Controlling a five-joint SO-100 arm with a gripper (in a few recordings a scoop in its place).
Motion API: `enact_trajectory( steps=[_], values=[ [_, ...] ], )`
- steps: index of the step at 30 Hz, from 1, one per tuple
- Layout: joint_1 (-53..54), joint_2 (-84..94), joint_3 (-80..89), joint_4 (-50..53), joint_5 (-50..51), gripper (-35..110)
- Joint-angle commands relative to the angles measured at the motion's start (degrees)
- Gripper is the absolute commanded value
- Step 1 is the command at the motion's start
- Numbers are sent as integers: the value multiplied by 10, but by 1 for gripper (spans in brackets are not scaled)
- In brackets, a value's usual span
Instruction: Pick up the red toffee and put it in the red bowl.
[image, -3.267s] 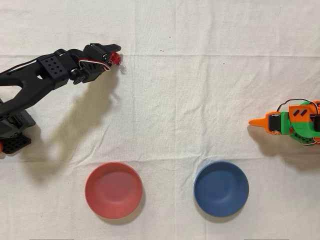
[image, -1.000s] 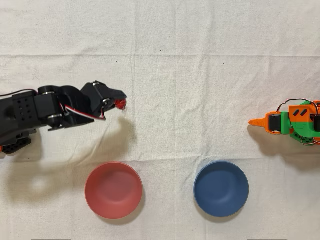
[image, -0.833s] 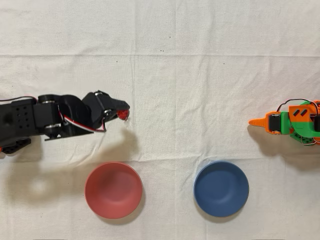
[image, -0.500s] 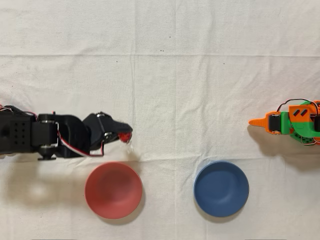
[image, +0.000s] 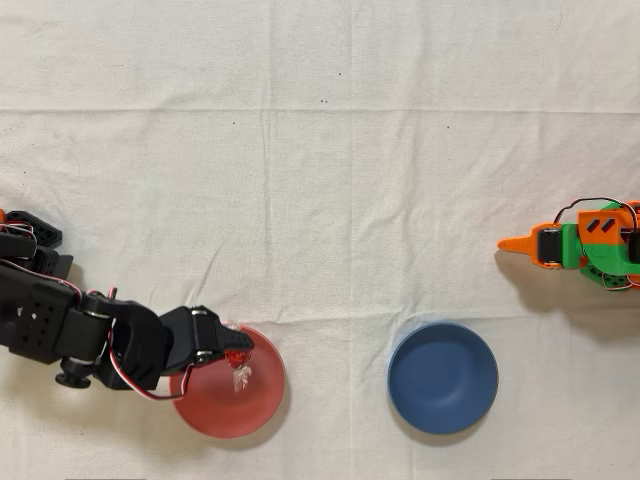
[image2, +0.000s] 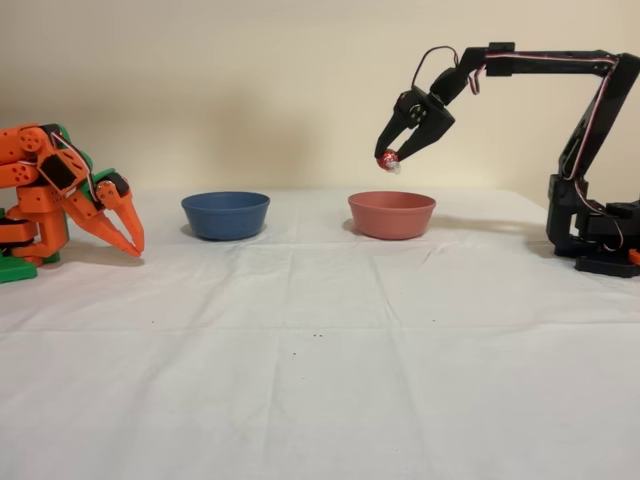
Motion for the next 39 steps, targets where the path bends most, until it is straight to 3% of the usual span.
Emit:
enact_trajectory(
  steps=[1, 14, 29, 39],
  values=[
    [33, 17, 17, -40, -27, 7],
    [120, -49, 33, -120, -87, 7],
    [128, -49, 40, -127, -82, 7],
    [128, -29, 53, -123, -59, 24]
  ],
)
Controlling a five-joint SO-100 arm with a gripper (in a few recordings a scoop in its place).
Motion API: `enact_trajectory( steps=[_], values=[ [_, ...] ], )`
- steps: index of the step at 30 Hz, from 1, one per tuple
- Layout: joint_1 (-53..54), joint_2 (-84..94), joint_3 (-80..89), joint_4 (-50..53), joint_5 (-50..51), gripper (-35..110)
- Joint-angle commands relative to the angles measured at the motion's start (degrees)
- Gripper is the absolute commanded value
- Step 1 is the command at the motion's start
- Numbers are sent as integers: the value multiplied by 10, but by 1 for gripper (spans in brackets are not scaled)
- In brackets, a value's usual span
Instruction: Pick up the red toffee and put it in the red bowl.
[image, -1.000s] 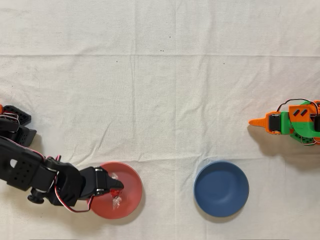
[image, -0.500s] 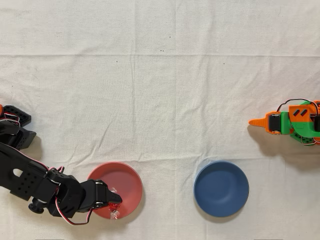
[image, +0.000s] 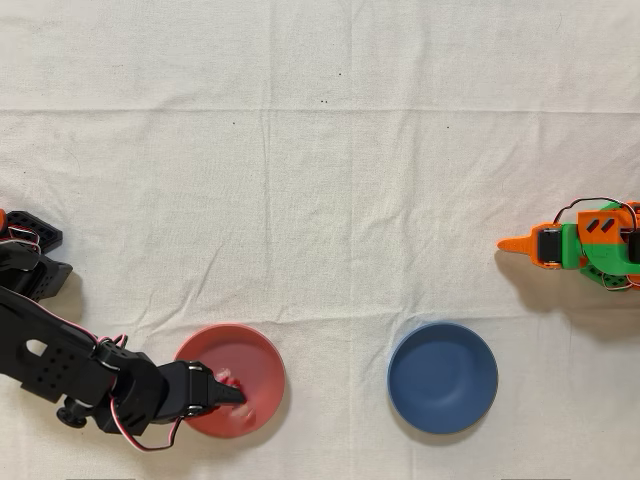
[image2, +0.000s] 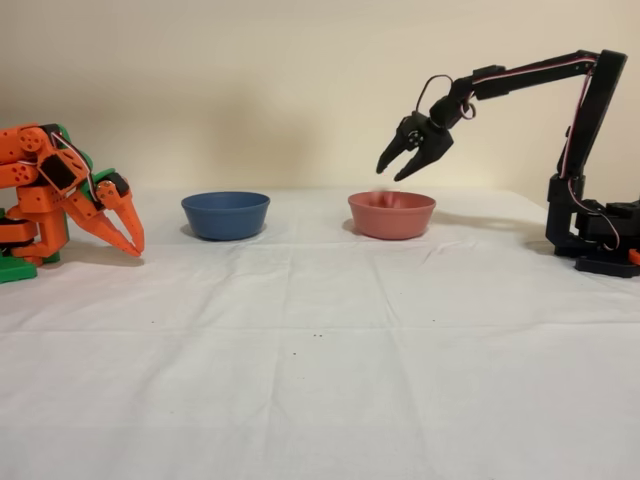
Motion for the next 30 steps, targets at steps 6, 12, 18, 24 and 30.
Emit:
enact_trajectory(
  steps=[6, 12, 18, 24, 30],
  values=[
    [2, 52, -6, 5, 2, 28],
    [4, 56, -7, 4, -4, 28],
    [4, 66, -8, 13, -7, 28],
    [-15, 155, -36, 99, 12, 27],
    [-58, 245, -57, 154, 79, 24]
  ],
)
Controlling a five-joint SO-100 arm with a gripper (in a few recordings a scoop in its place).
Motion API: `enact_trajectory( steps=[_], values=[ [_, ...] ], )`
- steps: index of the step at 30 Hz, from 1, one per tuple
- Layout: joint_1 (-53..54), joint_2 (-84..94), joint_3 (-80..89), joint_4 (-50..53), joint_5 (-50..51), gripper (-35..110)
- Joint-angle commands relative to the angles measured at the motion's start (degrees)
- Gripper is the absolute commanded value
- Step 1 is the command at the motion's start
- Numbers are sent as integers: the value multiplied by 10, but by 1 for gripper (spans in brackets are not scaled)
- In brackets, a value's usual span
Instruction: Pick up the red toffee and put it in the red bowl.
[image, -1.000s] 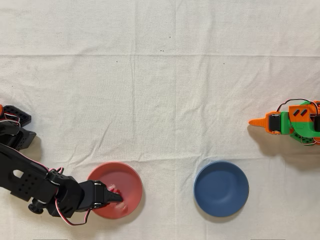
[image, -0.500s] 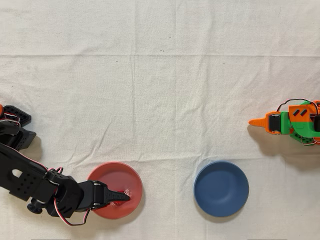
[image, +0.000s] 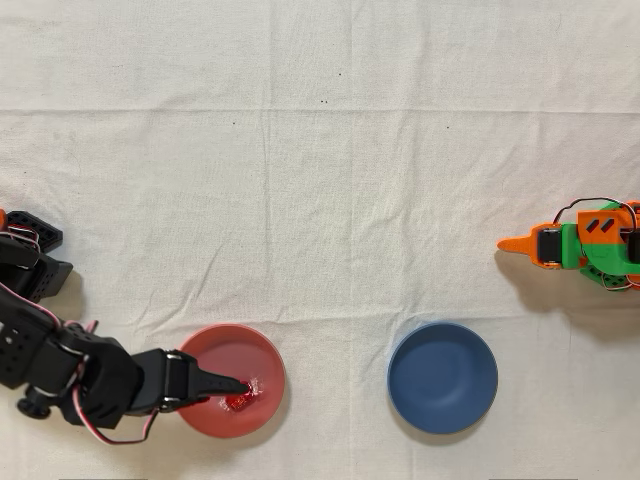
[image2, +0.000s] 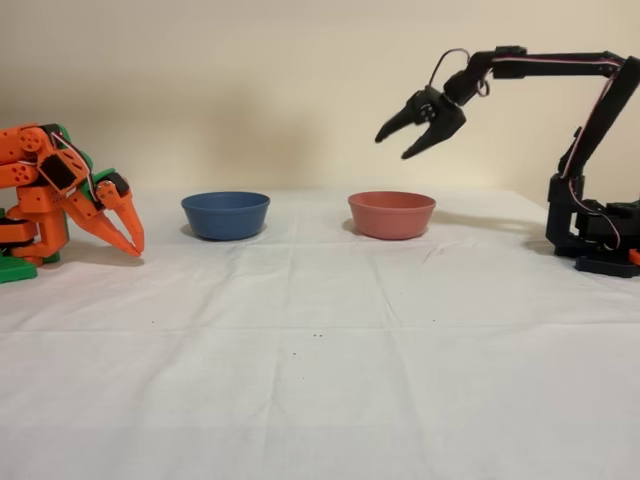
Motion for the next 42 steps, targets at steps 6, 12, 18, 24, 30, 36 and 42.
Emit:
enact_trajectory(
  steps=[6, 12, 18, 24, 30, 36, 42],
  values=[
    [-69, 159, 24, 19, 71, 15],
    [-113, 207, 56, 22, 124, 2],
    [-155, 291, 151, -24, 227, 1],
    [-183, 381, 309, -170, 304, 1],
    [-198, 488, 478, -284, 320, 1],
    [-215, 529, 534, -302, 337, 4],
    [-256, 549, 555, -267, 355, 3]
  ],
)
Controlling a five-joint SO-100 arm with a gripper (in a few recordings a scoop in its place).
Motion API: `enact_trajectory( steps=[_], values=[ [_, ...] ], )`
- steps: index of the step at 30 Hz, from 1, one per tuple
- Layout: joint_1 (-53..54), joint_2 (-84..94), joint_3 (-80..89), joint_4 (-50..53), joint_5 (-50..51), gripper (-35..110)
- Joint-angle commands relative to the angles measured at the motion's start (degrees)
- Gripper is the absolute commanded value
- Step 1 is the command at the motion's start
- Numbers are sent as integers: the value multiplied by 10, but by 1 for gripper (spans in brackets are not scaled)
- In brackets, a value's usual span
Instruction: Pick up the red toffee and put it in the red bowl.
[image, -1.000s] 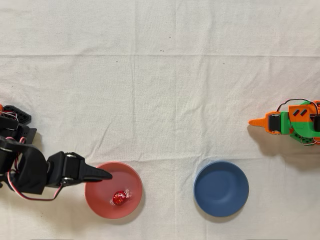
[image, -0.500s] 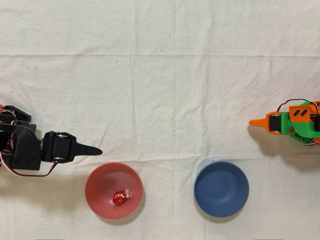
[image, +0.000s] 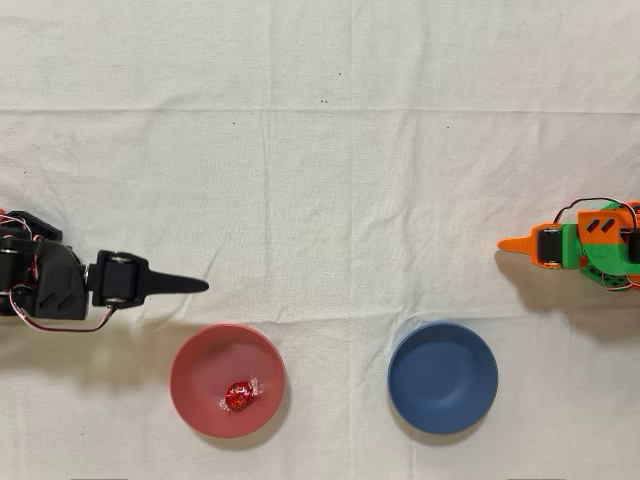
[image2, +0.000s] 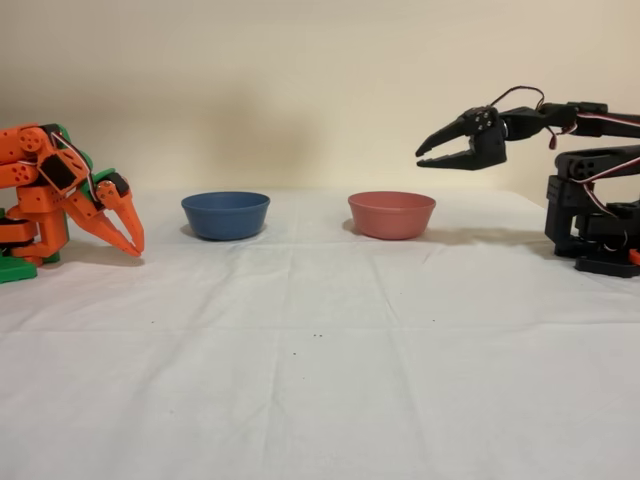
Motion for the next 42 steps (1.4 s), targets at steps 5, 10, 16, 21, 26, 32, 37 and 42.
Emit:
enact_trajectory(
  steps=[5, 10, 16, 21, 26, 32, 37, 42],
  values=[
    [-16, 83, 41, 64, 15, 3],
    [-18, 120, 60, 98, 35, 2],
    [-24, 156, 127, 107, 34, 3],
    [-25, 157, 149, 175, 22, 2],
    [-49, 157, 149, 233, 53, 1],
    [-58, 157, 149, 259, 47, 1],
    [-57, 157, 149, 259, 40, 1],
    [-57, 157, 149, 258, 41, 1]
  ],
)
